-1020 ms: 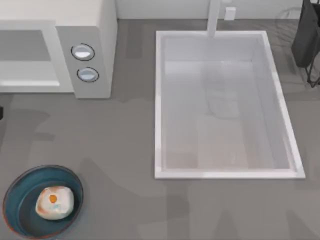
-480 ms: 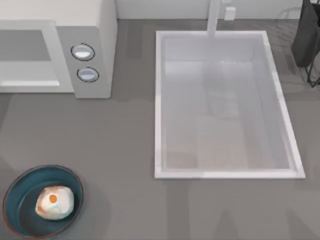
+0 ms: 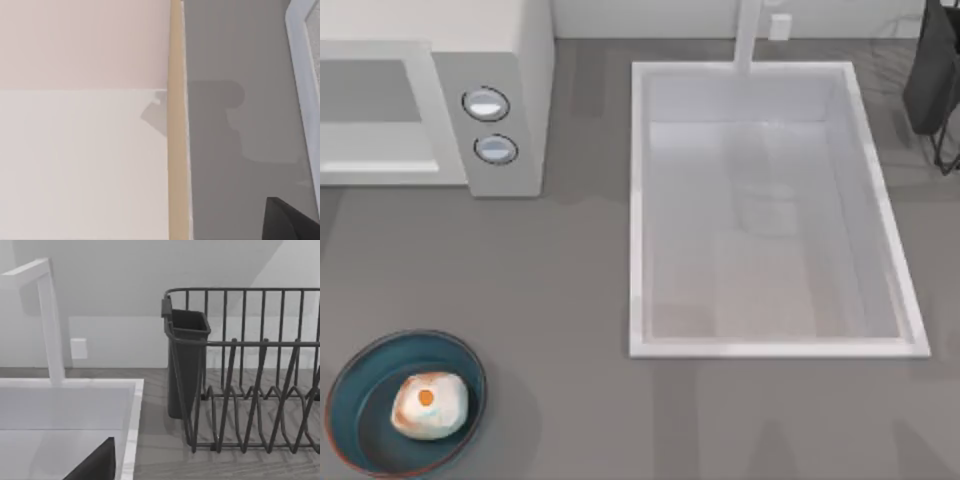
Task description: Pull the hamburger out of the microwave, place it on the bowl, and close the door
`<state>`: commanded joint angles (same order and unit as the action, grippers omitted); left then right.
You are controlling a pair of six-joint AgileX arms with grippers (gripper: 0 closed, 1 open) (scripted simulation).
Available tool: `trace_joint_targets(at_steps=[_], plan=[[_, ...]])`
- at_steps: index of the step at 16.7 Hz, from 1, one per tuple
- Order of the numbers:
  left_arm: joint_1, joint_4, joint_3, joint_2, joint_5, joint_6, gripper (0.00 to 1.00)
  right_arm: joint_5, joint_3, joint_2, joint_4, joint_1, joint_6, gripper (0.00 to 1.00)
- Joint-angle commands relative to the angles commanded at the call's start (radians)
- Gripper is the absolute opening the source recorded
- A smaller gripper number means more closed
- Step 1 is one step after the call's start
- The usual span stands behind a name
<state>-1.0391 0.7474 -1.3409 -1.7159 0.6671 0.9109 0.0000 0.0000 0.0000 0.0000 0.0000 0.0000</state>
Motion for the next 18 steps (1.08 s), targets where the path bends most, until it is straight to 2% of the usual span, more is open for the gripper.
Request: trace_joint_targets(at_steps=[6, 14, 18], plan=[[0.008, -0.017, 0.014, 0.001, 0.004, -0.006, 0.00, 0.000, 0.000, 0.000, 0.000, 0.000, 0.000, 1.00], [-0.001, -0.337, 0.225, -0.104, 0.003, 0.003, 0.00, 0.000, 0.000, 0.000, 0.000, 0.000, 0.000, 1.00], [-0.003, -0.388, 0.266, -0.125, 0.002, 0.005, 0.00, 0.000, 0.000, 0.000, 0.000, 0.000, 0.000, 1.00]])
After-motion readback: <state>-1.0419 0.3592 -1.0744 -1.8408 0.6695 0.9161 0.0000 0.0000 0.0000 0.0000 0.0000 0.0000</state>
